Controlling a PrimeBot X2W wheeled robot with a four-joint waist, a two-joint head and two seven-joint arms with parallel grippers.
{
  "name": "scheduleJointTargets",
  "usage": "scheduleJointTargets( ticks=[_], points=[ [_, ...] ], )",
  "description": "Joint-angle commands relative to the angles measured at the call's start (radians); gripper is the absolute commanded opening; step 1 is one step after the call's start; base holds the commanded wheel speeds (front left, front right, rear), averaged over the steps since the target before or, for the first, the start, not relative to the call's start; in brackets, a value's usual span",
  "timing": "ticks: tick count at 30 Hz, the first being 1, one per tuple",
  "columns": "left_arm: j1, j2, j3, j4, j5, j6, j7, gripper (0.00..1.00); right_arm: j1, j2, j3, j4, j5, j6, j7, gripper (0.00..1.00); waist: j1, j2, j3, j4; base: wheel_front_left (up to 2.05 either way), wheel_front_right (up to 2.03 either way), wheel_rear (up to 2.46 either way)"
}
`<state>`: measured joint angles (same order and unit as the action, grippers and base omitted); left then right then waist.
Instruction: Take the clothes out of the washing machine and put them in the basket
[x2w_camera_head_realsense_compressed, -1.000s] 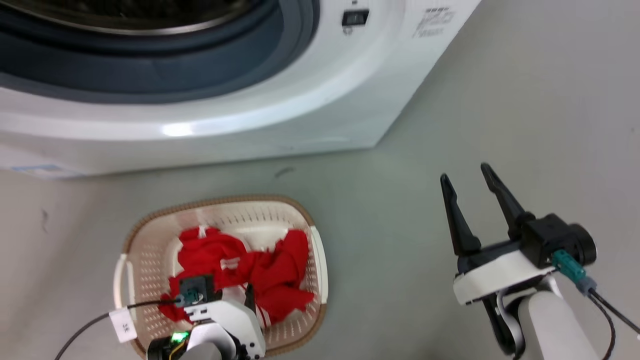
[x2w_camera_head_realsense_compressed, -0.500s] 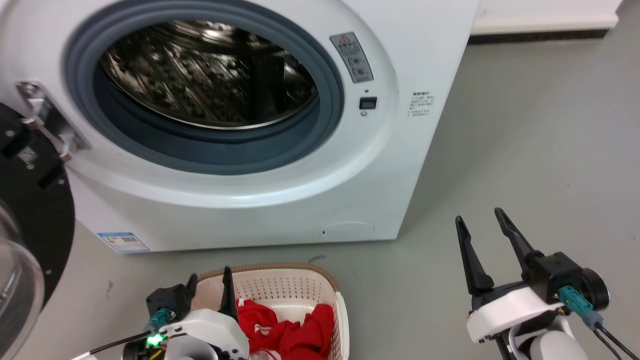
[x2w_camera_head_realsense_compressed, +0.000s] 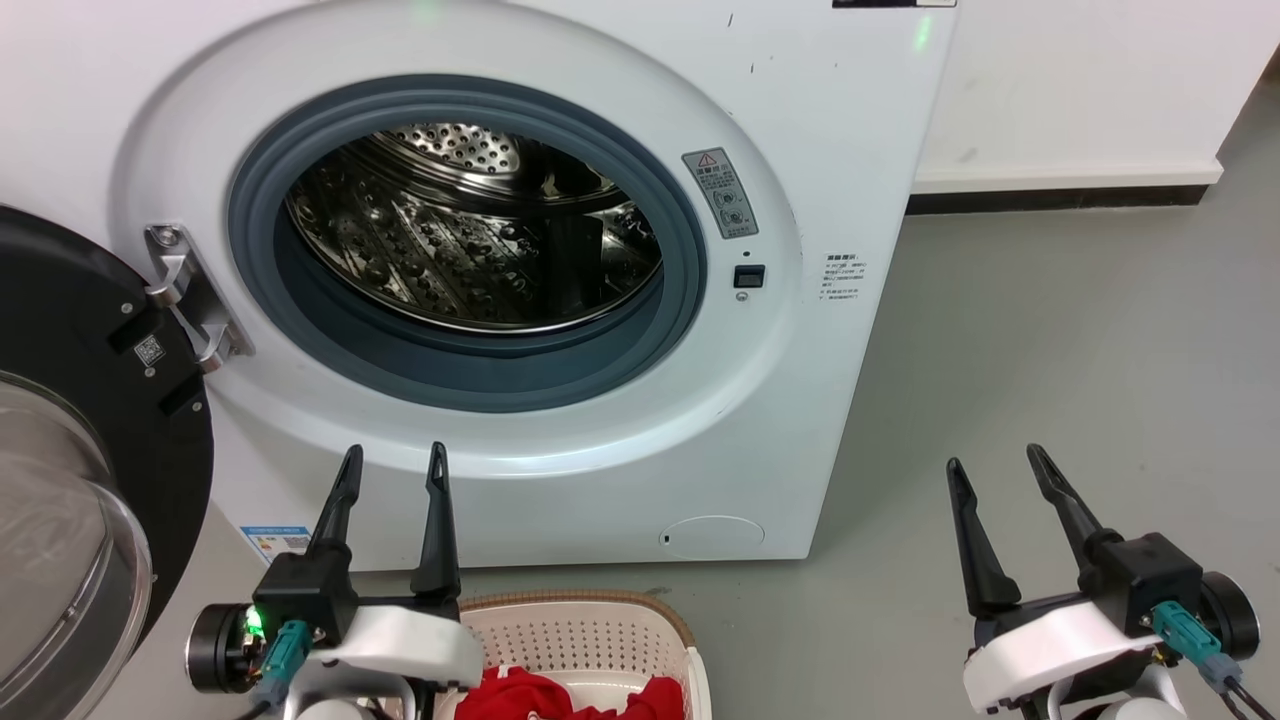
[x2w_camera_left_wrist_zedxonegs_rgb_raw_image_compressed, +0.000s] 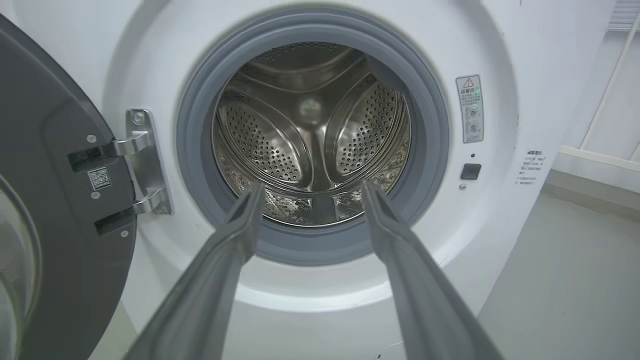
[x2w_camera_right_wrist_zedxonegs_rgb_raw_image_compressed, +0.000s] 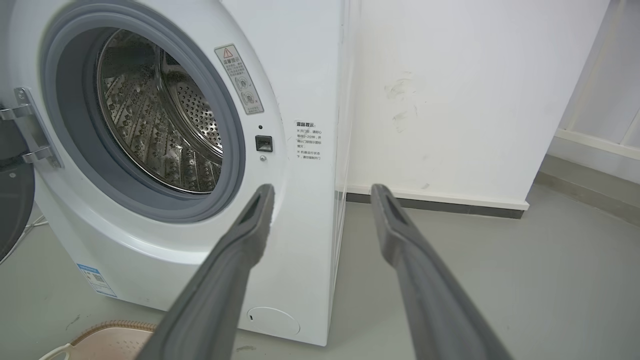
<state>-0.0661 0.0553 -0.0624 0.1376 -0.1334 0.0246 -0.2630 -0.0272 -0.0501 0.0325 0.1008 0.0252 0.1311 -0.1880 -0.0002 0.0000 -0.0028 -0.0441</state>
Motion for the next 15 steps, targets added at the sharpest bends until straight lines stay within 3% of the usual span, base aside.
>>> scheduleJointTargets(
  ticks=[1, 15],
  points=[
    [0.021, 0.000, -0.001, -0.013, 0.011, -0.005, -0.002, 1.00, 0.019, 0.000, 0.000, -0.006, -0.004, -0.001, 0.003, 1.00, 0.0002, 0.0000, -0.007, 0.000, 0.00, 0.00, 0.00],
    [0.090, -0.002, 0.012, -0.028, 0.032, -0.017, -0.002, 1.00, 0.056, 0.000, -0.003, -0.038, 0.002, -0.001, 0.018, 1.00, 0.0002, 0.0000, -0.034, 0.005, 0.00, 0.00, 0.00]
  ],
)
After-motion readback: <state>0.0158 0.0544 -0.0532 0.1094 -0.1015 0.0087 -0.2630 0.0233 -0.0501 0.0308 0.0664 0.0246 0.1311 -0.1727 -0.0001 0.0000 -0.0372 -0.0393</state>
